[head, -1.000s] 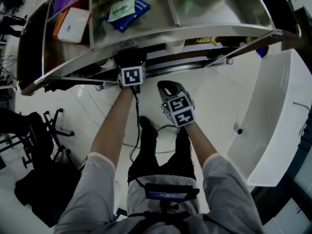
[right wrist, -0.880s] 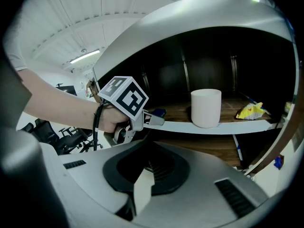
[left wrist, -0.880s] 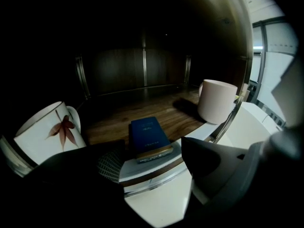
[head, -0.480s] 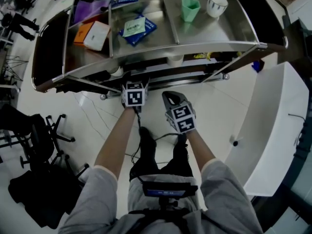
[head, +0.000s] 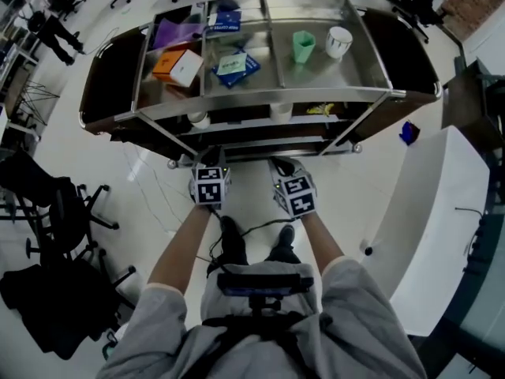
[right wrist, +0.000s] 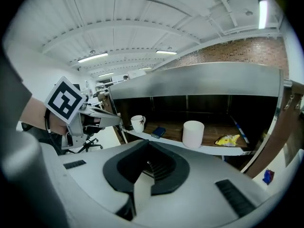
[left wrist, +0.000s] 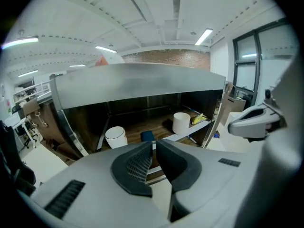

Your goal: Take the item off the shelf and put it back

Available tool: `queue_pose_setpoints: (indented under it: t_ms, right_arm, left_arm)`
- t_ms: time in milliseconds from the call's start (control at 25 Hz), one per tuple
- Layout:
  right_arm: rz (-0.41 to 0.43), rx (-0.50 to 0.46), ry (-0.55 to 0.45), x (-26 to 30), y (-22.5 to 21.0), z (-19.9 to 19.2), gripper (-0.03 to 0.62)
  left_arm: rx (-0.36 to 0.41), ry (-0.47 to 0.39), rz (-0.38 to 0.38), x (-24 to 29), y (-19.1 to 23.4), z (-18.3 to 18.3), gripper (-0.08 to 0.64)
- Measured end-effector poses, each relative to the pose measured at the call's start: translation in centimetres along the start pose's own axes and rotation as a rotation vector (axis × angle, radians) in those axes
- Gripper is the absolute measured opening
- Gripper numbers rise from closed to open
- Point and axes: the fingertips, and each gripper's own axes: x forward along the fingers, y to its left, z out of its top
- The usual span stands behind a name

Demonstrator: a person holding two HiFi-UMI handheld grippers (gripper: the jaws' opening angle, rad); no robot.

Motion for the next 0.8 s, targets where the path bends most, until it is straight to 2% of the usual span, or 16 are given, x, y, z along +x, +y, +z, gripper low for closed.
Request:
queue_pose_setpoints:
  t_ms: [80,400,800]
  right_arm:
    - [0.001,0.006,-0.011,-0.9,-0.1,0.0,0.009]
    - [-0.025,-0.003,-0.011,-4.0,-1.2,-1.3,0.009]
    - [-0.069,0.021,-0.006,-7.3,-2.7,-3.1,0.009]
  left_arm:
    - [-0.017,-0.012,0.011,-1.9,0.0,0.1,0.008]
    - [-0.11,-0.052,-0.003,-7.6,-0.2,-1.3,0.007]
    - [-0.192,-0.095,-0.008,-11.1,0.1,-2.6,0.006]
